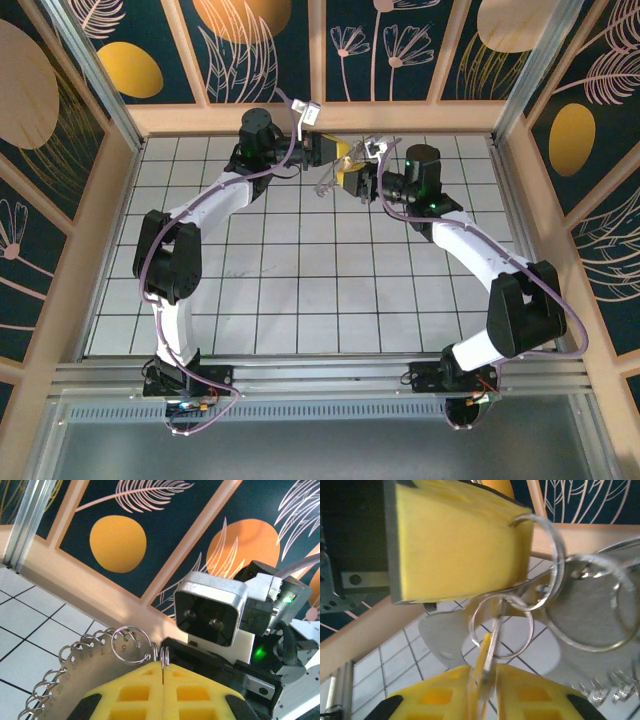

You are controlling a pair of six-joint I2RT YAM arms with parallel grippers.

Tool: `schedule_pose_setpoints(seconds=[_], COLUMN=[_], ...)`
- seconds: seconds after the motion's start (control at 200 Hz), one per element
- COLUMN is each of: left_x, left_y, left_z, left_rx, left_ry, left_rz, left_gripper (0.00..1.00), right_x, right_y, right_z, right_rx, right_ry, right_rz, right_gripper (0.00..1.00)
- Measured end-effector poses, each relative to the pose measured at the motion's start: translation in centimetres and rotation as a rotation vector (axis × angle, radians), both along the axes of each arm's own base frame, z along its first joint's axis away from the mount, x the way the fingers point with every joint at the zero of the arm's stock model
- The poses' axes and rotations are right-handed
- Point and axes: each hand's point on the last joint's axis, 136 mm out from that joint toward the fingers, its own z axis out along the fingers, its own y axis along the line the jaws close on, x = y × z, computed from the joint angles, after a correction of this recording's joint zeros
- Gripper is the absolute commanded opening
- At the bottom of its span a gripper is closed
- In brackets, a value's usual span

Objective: Put the keys on the keyring

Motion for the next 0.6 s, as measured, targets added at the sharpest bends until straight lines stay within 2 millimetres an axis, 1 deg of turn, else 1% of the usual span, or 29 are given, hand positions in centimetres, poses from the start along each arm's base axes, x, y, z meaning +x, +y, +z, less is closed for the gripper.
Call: schedule_pose_setpoints(seconds=[0.095, 0.15, 0.23, 0.3, 0.355, 0.465, 0.601], left_x=[0.1, 0.1, 0.3, 0.4, 0.6, 0.9, 1.2], left_y=[0.1, 0.2, 0.2, 0.3, 0.4, 0.6, 0.9], left_z=[0.2, 0.3, 0.6, 0.7, 0.7, 0.7, 0.5], left_rx=[-0.009, -0.016, -0.030, -0.036, -0.041, -0.052, -0.071], left_ry=[0.007, 0.011, 0.010, 0.016, 0.021, 0.031, 0.047], left_rz=[0.027, 0.042, 0.063, 0.080, 0.099, 0.131, 0.162], left_gripper=[0.00, 0.00, 0.00, 0.00, 0.00, 0.00, 0.00], right_x=[-0.7, -1.2, -1.7, -2.1, -2.3, -2.7, -1.8], right_y=[-0.6, -1.7, -3.3, -4.7, -5.6, -6.0, -6.2], right_z=[-0.6, -1.0, -1.0, 0.0, 1.5, 4.3, 6.9], right_rx=[0.012, 0.024, 0.049, 0.082, 0.114, 0.175, 0.243], right_ry=[0.029, 0.060, 0.075, 0.067, 0.049, 0.001, -0.017], right_rz=[0.006, -0.007, -0.039, -0.071, -0.096, -0.112, -0.142], right_gripper=[0.31, 0.33, 0.34, 0.36, 0.36, 0.36, 0.36])
